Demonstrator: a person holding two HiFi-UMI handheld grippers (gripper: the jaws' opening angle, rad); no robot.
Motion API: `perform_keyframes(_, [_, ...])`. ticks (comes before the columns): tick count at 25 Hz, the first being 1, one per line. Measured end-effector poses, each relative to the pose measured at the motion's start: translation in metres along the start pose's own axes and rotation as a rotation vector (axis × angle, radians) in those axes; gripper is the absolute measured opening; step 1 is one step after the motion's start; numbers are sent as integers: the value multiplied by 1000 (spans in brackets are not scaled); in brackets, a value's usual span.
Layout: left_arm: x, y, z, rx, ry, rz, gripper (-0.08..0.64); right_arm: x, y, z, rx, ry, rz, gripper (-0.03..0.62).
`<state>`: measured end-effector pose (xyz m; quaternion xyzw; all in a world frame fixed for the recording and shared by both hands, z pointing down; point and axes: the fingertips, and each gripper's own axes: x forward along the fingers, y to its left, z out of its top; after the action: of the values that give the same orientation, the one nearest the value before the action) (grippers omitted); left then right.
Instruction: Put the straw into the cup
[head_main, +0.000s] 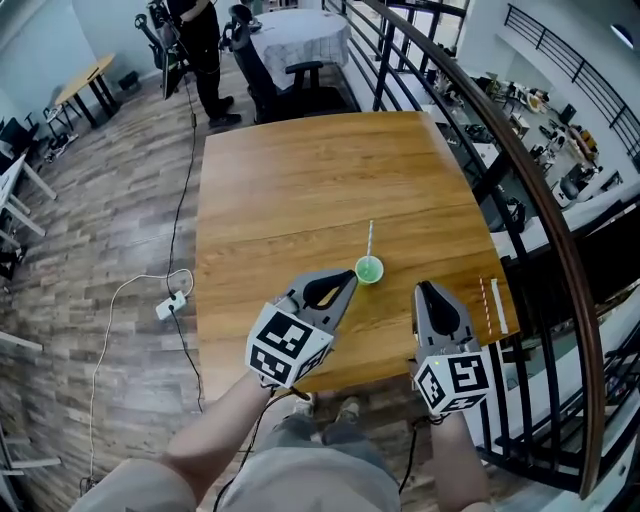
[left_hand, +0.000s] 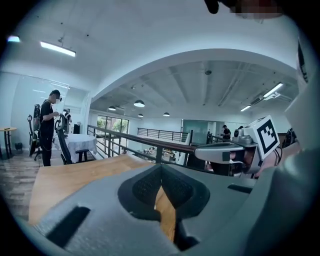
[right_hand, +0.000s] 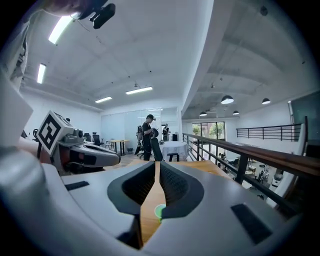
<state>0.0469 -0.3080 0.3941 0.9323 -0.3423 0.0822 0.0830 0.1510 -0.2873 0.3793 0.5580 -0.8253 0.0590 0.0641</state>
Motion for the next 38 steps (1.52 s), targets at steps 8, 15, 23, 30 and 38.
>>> perform_keyframes(8, [-32,-25,39,47,-111,5,14,-52,24,42,6,-63,46,37])
perform_keyframes(15, [-58,-51,39,94,-148,-45,14,-87,41,47,-65,-71,78,37])
perform_keyframes(23, [-80,-71,44,80,-149,-61,14,-109,40,33,15,-43,65,35])
perform_keyframes(30, [-77,-72,14,61,-101,-74,14,-100,49,12,53,-20,83,35])
perform_keyframes(38, [-78,-66,8,44,-86,-57,14,-90,52,14,111,-35,86,32])
